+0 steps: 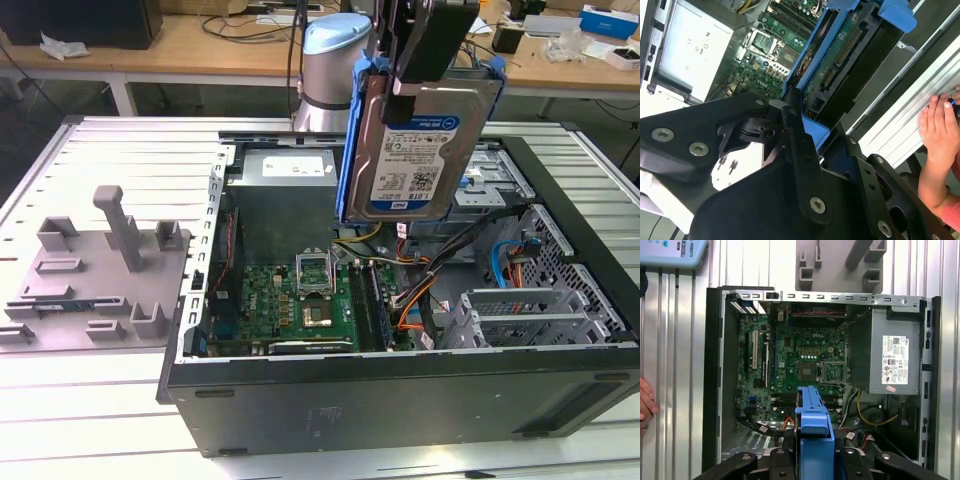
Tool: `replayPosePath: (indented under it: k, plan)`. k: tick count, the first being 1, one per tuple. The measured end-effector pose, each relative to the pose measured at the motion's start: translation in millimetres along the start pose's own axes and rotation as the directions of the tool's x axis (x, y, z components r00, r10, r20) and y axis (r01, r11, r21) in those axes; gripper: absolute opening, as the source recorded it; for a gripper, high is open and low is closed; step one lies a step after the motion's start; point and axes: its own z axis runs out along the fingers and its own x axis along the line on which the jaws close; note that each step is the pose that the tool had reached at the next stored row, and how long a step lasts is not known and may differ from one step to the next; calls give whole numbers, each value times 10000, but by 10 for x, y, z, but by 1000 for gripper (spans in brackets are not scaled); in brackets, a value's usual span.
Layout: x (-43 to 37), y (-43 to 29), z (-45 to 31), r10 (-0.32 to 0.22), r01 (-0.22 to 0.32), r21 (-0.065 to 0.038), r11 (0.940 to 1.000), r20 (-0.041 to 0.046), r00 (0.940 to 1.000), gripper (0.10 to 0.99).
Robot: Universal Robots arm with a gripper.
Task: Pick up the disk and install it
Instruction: 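Insert the disk into the insertion slot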
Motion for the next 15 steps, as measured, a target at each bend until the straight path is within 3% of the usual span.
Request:
replayPosePath:
  k: [2, 10, 14, 15]
  plan:
    - [5, 20, 1, -1, 1, 72, 10000, 64, 10000, 365]
    - [30, 28, 2, -1, 0, 79, 10000, 65, 10000, 365]
    - [135, 17, 6, -1, 1, 80, 10000, 66, 10000, 365]
    - [196, 0, 7, -2, 1, 80, 10000, 64, 10000, 365]
